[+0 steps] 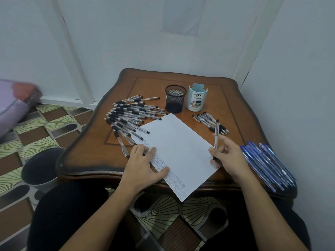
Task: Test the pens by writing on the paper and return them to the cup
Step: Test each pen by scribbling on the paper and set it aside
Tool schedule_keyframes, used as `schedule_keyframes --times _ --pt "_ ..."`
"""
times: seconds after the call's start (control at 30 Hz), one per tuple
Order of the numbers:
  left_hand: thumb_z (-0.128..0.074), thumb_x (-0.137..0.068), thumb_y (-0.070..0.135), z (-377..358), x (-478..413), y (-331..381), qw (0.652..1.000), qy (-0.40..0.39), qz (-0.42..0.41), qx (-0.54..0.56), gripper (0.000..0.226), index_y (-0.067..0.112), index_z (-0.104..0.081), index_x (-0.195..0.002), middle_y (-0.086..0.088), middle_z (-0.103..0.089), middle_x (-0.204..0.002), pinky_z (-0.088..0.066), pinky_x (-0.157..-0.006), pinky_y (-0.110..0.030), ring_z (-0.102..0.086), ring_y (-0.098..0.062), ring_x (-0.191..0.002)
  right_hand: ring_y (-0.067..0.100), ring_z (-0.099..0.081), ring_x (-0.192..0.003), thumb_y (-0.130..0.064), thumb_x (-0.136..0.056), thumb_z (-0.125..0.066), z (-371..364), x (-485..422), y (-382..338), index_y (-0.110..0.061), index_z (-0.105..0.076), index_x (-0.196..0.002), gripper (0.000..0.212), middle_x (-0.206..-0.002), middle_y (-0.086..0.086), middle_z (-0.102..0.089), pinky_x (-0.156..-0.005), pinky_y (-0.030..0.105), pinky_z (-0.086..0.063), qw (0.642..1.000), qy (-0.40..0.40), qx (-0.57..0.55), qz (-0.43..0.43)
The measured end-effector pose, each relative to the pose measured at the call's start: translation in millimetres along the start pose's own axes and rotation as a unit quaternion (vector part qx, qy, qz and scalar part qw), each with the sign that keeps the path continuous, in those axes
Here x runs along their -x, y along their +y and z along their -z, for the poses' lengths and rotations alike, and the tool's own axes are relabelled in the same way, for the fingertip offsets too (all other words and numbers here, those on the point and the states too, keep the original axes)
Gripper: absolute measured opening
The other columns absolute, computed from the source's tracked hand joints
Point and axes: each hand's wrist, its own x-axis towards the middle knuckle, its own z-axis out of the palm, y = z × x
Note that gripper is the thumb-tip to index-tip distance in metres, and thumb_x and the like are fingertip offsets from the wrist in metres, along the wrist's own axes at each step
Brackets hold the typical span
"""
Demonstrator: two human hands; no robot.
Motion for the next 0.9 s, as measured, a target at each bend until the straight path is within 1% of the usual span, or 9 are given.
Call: schedule_keyframes --times 0.1,0.2,0.3,0.4,0.5,0.63,0.7,0.83,0.9 --pt "-0.049 -0.068 0.072 0.9 -0.2 1.7 1.0 -0.005 0.012 0.001 0.086 0.007 -0.064 -0.121 -0.007 -0.047 -0.109 -0.041 -0.089 -0.034 -0.046 -0.026 -0.109 0.015 -0.065 -0.055 -0.008 -0.09 -0.068 1.7 -9.5 -1.1 -0.022 -0.047 -0.144 0.06 -0.076 0.021 -0.062 -0.053 0.028 -0.055 0.999 0.014 0.038 -0.002" --pt "-0.042 -0.067 0.076 3.3 -2.7 4.2 0.999 -0.034 0.035 -0.004 0.093 0.011 -0.058 -0.131 -0.01 -0.044 -0.131 -0.04 -0.099 -0.039 -0.038 -0.027 -0.125 0.024 -0.068 -0.066 -0.011 -0.087 -0.072 1.8 -24.3 -3.3 -0.025 -0.049 -0.141 0.06 -0.077 0.013 -0.068 -0.059 0.034 -0.059 0.996 0.026 0.081 -0.001" --pt "-0.032 -0.064 0.079 6.5 -5.3 5.5 0.996 -0.068 0.057 -0.004 0.102 0.015 -0.047 -0.142 -0.009 -0.031 -0.149 -0.031 -0.11 -0.038 -0.022 -0.024 -0.139 0.024 -0.068 -0.073 -0.015 -0.086 -0.074 3.1 -39.9 -9.7 -0.025 -0.054 -0.123 0.044 -0.081 0.006 -0.068 -0.069 0.039 -0.061 0.989 0.048 0.139 0.016" --pt "-0.029 -0.064 0.079 7.5 -7.2 5.8 0.996 -0.073 0.06 -0.006 0.105 0.014 -0.042 -0.144 -0.009 -0.029 -0.151 -0.028 -0.112 -0.037 -0.02 -0.022 -0.14 0.021 -0.064 -0.079 -0.016 -0.09 -0.07 8.0 -58.0 -15.1 -0.026 -0.055 -0.11 0.027 -0.088 0.002 -0.065 -0.071 0.036 -0.058 0.979 0.082 0.185 0.029" --pt "-0.026 -0.063 0.08 8.1 -9.2 5.6 0.994 -0.084 0.067 -0.009 0.107 0.014 -0.039 -0.146 -0.008 -0.026 -0.153 -0.024 -0.114 -0.037 -0.018 -0.022 -0.143 0.017 -0.06 -0.082 -0.018 -0.092 -0.068 11.7 -77.9 -20.3 -0.026 -0.058 -0.115 0.027 -0.102 0.005 -0.066 -0.07 0.027 -0.051 0.963 0.103 0.244 0.038" --pt "-0.023 -0.062 0.08 9.0 -11.9 6.0 0.993 -0.092 0.073 -0.011 0.109 0.014 -0.036 -0.148 -0.009 -0.023 -0.155 -0.021 -0.115 -0.035 -0.016 -0.023 -0.144 0.026 -0.058 -0.108 -0.016 -0.093 -0.067 12.6 -102.9 -25.4 -0.018 -0.062 -0.128 0.035 -0.13 0.009 -0.061 -0.081 0.028 -0.044 0.926 0.109 0.361 0.034" --pt "-0.023 -0.062 0.081 9.4 -12.9 5.6 0.992 -0.098 0.075 -0.012 0.109 0.015 -0.035 -0.148 -0.009 -0.022 -0.155 -0.021 -0.116 -0.035 -0.016 -0.023 -0.144 0.026 -0.059 -0.106 -0.015 -0.093 -0.067 12.1 -114.6 -27.0 -0.018 -0.063 -0.127 0.035 -0.128 0.01 -0.062 -0.079 0.027 -0.046 0.909 0.102 0.403 0.021" --pt "-0.023 -0.061 0.081 10.6 -14.7 4.2 0.99 -0.113 0.082 -0.008 0.11 0.017 -0.032 -0.149 -0.008 -0.019 -0.157 -0.021 -0.117 -0.037 -0.014 -0.022 -0.145 0.021 -0.057 -0.089 -0.016 -0.093 -0.066 7.7 -127.4 -26.4 -0.015 -0.065 -0.123 0.03 -0.114 0.01 -0.066 -0.079 0.03 -0.052 0.875 0.077 0.477 0.014" --pt "-0.023 -0.061 0.082 11.3 -16.1 3.0 0.989 -0.118 0.084 -0.003 0.11 0.017 -0.032 -0.15 -0.007 -0.018 -0.157 -0.02 -0.117 -0.037 -0.013 -0.022 -0.145 0.021 -0.058 -0.089 -0.017 -0.095 -0.063 4.5 -128.2 -22.3 -0.015 -0.065 -0.123 0.028 -0.111 0.009 -0.066 -0.08 0.03 -0.054 0.857 0.069 0.509 0.023"
